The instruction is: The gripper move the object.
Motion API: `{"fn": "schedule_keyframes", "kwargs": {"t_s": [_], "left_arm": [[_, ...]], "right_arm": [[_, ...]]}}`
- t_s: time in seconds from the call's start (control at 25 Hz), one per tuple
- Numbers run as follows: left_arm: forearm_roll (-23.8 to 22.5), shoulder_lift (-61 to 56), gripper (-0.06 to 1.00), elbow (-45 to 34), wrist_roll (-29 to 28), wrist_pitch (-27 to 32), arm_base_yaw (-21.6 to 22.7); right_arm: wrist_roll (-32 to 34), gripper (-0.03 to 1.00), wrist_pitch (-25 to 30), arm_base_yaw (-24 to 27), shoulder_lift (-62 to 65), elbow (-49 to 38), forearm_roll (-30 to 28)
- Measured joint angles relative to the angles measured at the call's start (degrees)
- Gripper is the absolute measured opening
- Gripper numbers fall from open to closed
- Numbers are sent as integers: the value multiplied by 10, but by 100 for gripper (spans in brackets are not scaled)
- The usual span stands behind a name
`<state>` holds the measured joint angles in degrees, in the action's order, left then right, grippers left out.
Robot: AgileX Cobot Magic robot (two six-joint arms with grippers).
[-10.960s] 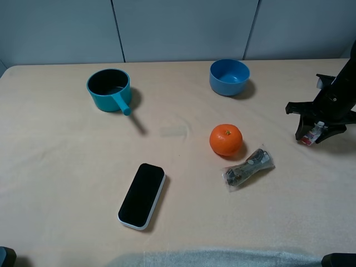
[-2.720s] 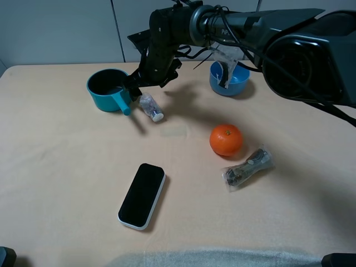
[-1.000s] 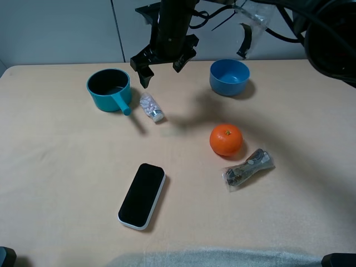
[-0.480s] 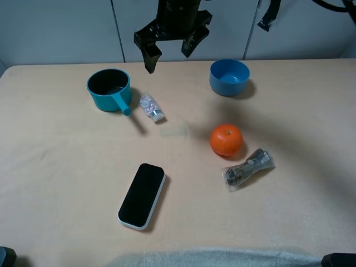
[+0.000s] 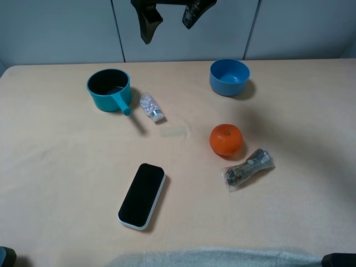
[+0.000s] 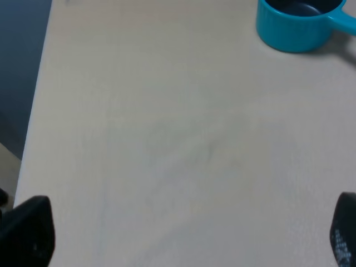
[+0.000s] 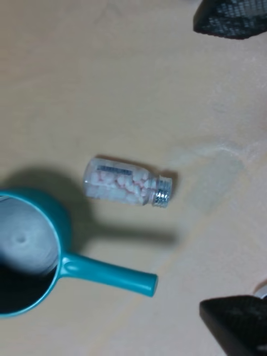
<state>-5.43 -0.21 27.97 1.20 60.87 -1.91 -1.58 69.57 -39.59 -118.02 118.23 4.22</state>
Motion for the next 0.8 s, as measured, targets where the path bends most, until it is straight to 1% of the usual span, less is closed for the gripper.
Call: {"fn": "schedule_keyframes", "kwargs": {"t_s": [0.16, 0.28, 0.8], "left_arm": [[0, 0, 99, 0, 0, 0, 0], [0, 0, 99, 0, 0, 0, 0], [0, 0, 99, 0, 0, 0, 0]], "right_arm": [[0, 69, 1, 0, 27, -5, 0], [0, 69, 1, 0, 57, -30, 1], [0, 69, 1, 0, 219, -194, -3]]}}
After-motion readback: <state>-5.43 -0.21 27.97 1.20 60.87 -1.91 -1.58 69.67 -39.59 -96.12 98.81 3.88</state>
